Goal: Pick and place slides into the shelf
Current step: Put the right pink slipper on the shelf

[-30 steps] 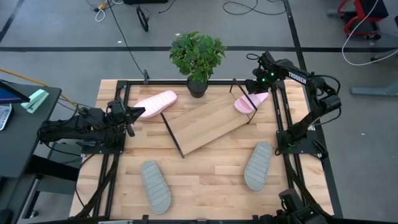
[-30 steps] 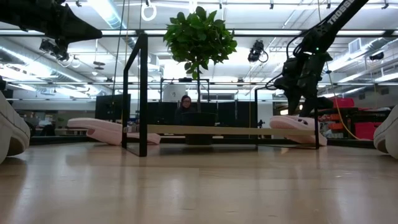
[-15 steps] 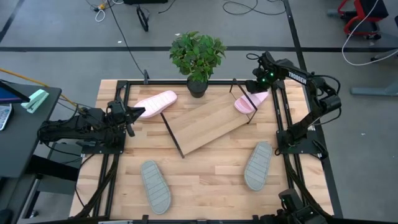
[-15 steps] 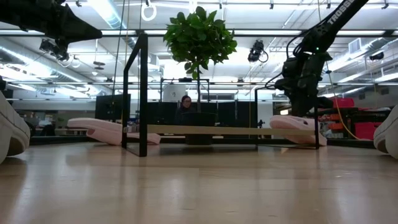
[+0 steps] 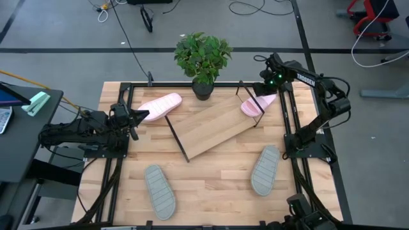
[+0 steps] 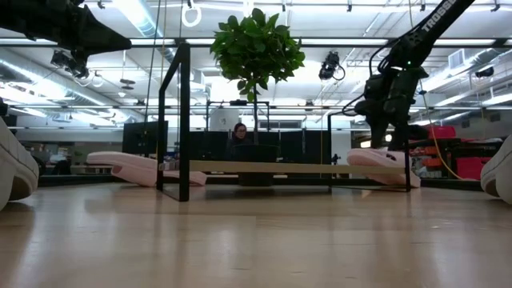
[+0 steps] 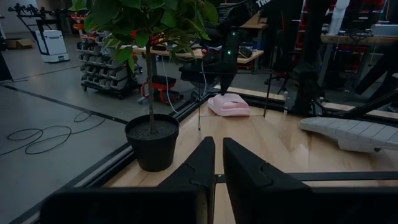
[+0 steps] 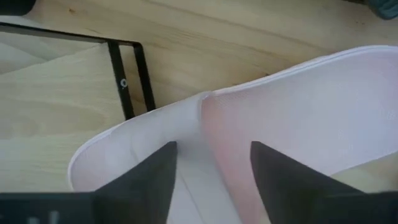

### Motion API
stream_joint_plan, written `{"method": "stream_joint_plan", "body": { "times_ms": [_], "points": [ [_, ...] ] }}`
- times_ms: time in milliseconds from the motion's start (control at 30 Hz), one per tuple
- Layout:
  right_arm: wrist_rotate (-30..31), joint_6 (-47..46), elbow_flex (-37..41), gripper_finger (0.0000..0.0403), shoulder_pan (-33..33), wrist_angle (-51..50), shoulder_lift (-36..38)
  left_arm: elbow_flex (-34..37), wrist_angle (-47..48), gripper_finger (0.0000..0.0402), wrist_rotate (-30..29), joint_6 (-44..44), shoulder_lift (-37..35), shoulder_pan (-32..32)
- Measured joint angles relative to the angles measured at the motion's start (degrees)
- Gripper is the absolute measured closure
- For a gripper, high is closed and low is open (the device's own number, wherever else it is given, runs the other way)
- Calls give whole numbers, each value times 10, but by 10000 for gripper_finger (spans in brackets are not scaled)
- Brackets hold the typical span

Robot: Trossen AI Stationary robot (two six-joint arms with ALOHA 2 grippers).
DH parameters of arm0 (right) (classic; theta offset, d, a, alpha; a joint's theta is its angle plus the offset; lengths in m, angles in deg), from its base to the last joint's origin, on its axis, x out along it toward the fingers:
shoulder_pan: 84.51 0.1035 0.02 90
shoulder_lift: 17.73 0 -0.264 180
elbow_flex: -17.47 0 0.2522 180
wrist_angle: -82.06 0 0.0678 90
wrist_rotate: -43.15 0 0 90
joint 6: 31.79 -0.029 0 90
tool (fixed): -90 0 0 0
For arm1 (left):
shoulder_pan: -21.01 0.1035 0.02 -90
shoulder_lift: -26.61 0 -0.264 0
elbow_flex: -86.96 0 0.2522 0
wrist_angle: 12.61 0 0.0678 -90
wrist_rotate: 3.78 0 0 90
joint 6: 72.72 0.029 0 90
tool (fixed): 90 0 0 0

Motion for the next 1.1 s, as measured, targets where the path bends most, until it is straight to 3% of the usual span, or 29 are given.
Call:
{"method": "stream_joint_plan", "body": {
  "times_ms": [233,667,800,1000,1100],
  "points": [
    [-51,14,1,151,-3,-3,0,0,0,362,0,0,0,0],
    [-66,43,62,159,-10,44,9,0,0,358,0,0,0,0],
    [-66,45,63,208,-10,54,6,0,0,363,0,0,0,0],
    [-48,58,63,365,-11,57,7,0,0,369,0,0,0,0],
    [-14,57,63,386,-10,58,7,0,0,365,0,0,0,0]
  ]
}}
